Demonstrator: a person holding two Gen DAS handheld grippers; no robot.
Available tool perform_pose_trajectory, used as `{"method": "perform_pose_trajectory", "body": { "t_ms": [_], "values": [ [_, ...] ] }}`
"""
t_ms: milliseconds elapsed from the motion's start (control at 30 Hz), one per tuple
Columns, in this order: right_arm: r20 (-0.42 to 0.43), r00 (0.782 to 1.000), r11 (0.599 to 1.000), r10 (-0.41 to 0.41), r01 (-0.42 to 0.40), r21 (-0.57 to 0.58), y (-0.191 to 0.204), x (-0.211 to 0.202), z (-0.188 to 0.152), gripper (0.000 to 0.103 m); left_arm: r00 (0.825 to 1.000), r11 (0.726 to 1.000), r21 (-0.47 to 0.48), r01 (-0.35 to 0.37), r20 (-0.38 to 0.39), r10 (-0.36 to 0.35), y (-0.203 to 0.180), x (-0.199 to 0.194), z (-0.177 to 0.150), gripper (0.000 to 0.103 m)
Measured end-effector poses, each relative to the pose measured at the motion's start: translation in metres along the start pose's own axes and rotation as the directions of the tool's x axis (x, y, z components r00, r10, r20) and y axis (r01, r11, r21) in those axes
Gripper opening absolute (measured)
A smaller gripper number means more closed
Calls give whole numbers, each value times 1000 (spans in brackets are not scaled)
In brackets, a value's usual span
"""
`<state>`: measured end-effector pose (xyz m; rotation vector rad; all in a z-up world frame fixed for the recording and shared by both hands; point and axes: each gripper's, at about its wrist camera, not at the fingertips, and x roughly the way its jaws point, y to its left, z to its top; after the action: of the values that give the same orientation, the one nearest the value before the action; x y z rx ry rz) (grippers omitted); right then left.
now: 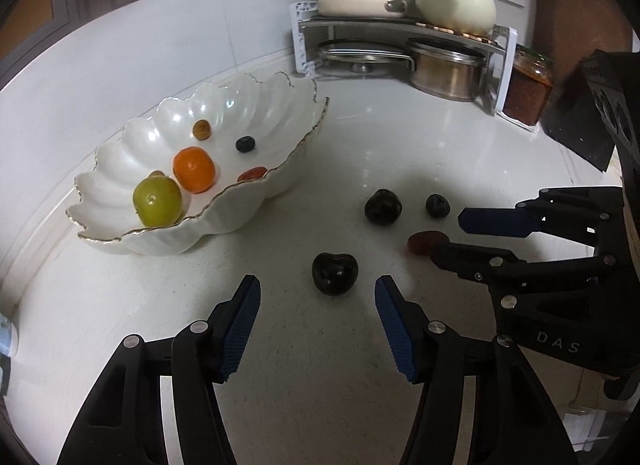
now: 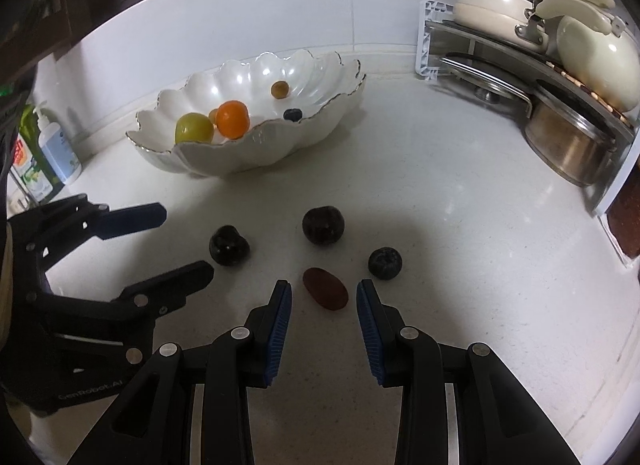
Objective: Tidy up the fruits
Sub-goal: 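Grasp the dark plum with the left gripper while the right gripper grasps the red-brown date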
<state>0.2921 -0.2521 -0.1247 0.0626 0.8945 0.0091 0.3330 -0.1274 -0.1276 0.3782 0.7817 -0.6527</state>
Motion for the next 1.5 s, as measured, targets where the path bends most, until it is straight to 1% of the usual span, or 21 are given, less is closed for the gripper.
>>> {"method": "perform_pose_trajectory", "body": {
  "t_ms": [67,233,300,533,667,800,833,900,967,1200,1300,1500],
  "values": [
    [6,1000,1000,8,-8,2,-1,1,-1,35,1000,1000,8,10,5,-10,-1,3,0,56],
    [19,1000,1000,12,-12,-21,1,4,-4,35,999,999,11,47,-13,-47,-3,14,2,51],
    [19,1000,1000,1,0,-31,1,7,-4,35,999,998,11,54,-6,-54,-3,16,2,50],
    [-1,1000,999,7,-7,-33,-3,16,-2,35,998,998,23,58,-11,-58,-4,24,5,47],
    [-5,999,999,39,-39,-24,-5,20,-1,35,998,998,12,60,-24,-59,-4,30,6,41],
    [-6,999,998,39,-39,-49,1,22,-2,34,997,998,-4,68,-39,-68,-2,36,5,36],
    [-8,999,998,34,-35,-52,1,23,-2,33,997,998,-7,68,-40,-69,-2,36,5,35],
    [-3,1000,999,26,-26,-47,-1,23,-2,27,997,998,-11,69,-44,-69,-3,37,6,30],
    [-2,999,999,35,-35,-32,-3,23,-2,25,997,998,-19,68,-44,-69,-3,37,6,30],
    [4,998,998,58,-58,-5,-3,21,-2,24,997,997,-43,68,-40,-69,-2,32,6,29],
    [6,998,998,65,-65,0,-2,19,-2,24,998,998,-46,51,-37,-53,-3,28,6,29],
    [19,997,998,68,-68,14,-1,11,-3,24,998,994,-96,44,-34,-47,0,16,5,29]
  ]
}}
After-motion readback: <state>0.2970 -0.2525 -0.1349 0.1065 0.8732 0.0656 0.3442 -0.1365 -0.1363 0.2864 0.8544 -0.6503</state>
